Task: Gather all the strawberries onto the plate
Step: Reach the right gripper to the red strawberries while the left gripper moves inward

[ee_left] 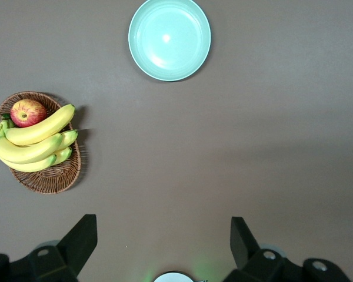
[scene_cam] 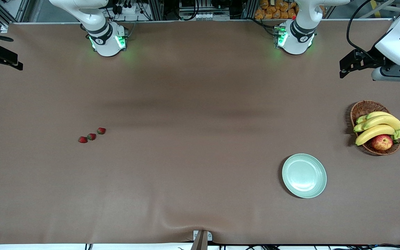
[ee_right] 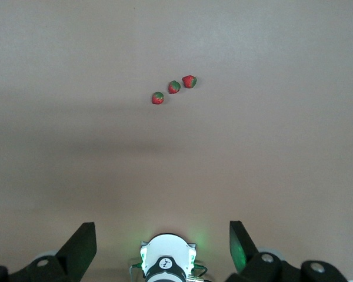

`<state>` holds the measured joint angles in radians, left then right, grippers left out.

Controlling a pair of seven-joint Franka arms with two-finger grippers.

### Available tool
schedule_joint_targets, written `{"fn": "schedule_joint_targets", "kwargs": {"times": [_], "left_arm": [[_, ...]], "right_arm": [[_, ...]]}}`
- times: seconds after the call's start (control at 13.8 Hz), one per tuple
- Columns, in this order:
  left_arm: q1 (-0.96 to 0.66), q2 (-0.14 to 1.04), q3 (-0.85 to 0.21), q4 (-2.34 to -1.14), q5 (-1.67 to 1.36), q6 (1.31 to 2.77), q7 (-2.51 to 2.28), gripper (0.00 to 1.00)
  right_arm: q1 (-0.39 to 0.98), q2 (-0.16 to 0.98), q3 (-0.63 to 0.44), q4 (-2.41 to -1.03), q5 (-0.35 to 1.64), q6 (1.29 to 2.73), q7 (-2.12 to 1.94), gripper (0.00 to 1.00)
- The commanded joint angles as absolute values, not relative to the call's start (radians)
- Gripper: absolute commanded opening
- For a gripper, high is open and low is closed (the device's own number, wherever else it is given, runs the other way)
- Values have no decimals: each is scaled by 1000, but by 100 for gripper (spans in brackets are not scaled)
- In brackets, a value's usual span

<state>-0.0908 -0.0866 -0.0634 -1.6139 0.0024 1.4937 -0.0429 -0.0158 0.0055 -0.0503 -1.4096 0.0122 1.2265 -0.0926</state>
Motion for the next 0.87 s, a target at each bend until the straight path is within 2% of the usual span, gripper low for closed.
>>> {"fn": "schedule_joint_targets", "kwargs": {"times": [0.0,0.15,0.36,0.65,0.8], "left_arm": [[-83,-107,-78,-1626,26,1488,-22,100],[-81,-101,-78,-1606,25,1486,-21,100],[-80,-72,-78,-1577,26,1491,-35,100],[-77,-71,-77,-1580,15,1491,-35,100],[-78,-63,-77,-1583,11,1491,-38,100]], "right_arm": [[-26,2,-49,-1401,21,1210,-95,100],[-25,8,-46,-1404,25,1227,-95,100],[-15,66,-43,-1455,29,1354,-95,100],[-14,145,-41,-1635,31,1651,-95,100],[-21,208,-41,-1678,31,1767,-97,100]]}}
